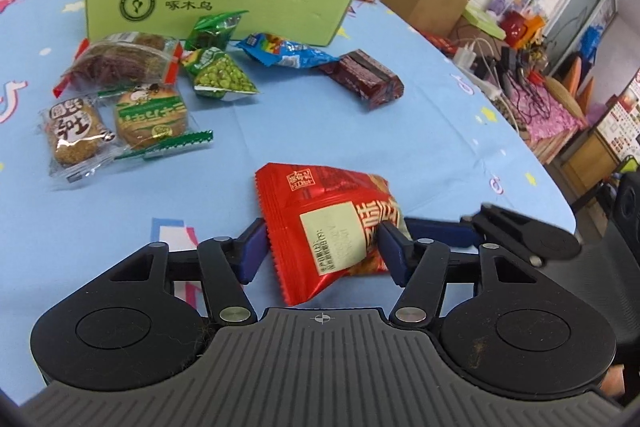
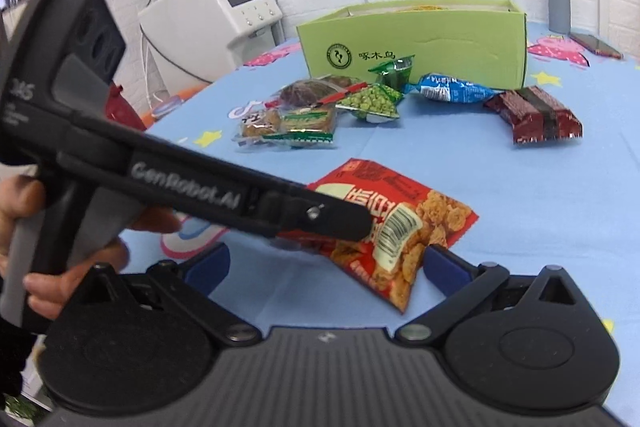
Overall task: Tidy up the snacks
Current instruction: 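Move the left gripper to the red snack bag and grasp it, then drop the red snack bag into the green box, open left gripper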
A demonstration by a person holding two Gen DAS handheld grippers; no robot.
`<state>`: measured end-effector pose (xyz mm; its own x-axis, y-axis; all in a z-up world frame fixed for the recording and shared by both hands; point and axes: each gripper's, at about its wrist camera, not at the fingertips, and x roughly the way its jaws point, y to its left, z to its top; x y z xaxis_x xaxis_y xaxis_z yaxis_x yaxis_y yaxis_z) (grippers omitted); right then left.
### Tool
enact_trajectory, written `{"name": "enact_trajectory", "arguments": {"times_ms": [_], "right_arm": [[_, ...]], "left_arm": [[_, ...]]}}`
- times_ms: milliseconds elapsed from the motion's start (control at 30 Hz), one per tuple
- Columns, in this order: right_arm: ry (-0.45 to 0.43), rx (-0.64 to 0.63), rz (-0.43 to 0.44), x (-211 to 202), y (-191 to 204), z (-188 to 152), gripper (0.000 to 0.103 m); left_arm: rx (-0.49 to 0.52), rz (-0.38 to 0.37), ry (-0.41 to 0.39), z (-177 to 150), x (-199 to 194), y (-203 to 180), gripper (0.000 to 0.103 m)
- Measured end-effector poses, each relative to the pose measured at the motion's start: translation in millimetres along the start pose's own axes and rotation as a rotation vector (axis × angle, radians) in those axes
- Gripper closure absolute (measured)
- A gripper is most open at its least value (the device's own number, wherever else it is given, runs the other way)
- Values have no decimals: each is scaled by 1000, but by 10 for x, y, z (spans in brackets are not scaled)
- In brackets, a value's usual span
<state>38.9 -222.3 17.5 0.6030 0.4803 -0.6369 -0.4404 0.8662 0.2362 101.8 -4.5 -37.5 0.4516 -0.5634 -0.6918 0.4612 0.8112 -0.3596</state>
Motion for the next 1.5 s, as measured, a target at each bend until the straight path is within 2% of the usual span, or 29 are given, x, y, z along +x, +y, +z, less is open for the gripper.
{"name": "enact_trajectory", "arguments": {"times_ms": [100,133,200,267,433,500,533,567,633,667,700,833,967,1200,1367,1500], "right_arm": [[8,1,10,9,-73,70,1],[3,-3,13,-14,-88,82,1],[-9,-9,1,-68,-126,91,1],[-22,0,-28,-105,-171,90,1],[-6,11,-31,11,-187,33,1],[-23,-22,-51,71,-135,29,1],[-31,-32,-48,111,-114,36,1],[-41,-33,-48,140,-113,44,1],[-32,-37,-49,154,-109,63,1],[-30,-42,-46,147,-114,61,3],[-25,-50,-47,138,-113,61,3],[-30,-6,-19,44,-122,100,5],[-79,-19,-47,-67,-95,194,5],[-148,-37,-48,-75,-166,559,5],[-206,-67,-26,104,-288,1138,5],[-241,-118,-44,361,-368,1653,5]], "left_arm": [[-17,-16,6,-38,-53,35,60],[-25,-15,0,-29,-73,55,58],[-34,8,-25,11,-95,106,47],[-51,28,-32,71,-76,163,44],[-52,-3,-24,89,-6,157,43],[-42,-7,-33,81,15,132,43],[-39,-7,-37,79,25,123,45],[-40,-14,-37,78,37,117,59],[-44,-19,-39,64,47,102,63],[-48,-34,-35,58,53,100,74],[-81,-71,-16,52,65,119,80],[-139,-84,-16,58,38,117,80],[-121,-98,-45,155,-55,29,80],[-122,-95,-118,581,-158,45,80],[-93,-63,-199,1163,-219,163,80],[-82,-35,-249,1684,-165,338,80]]}}
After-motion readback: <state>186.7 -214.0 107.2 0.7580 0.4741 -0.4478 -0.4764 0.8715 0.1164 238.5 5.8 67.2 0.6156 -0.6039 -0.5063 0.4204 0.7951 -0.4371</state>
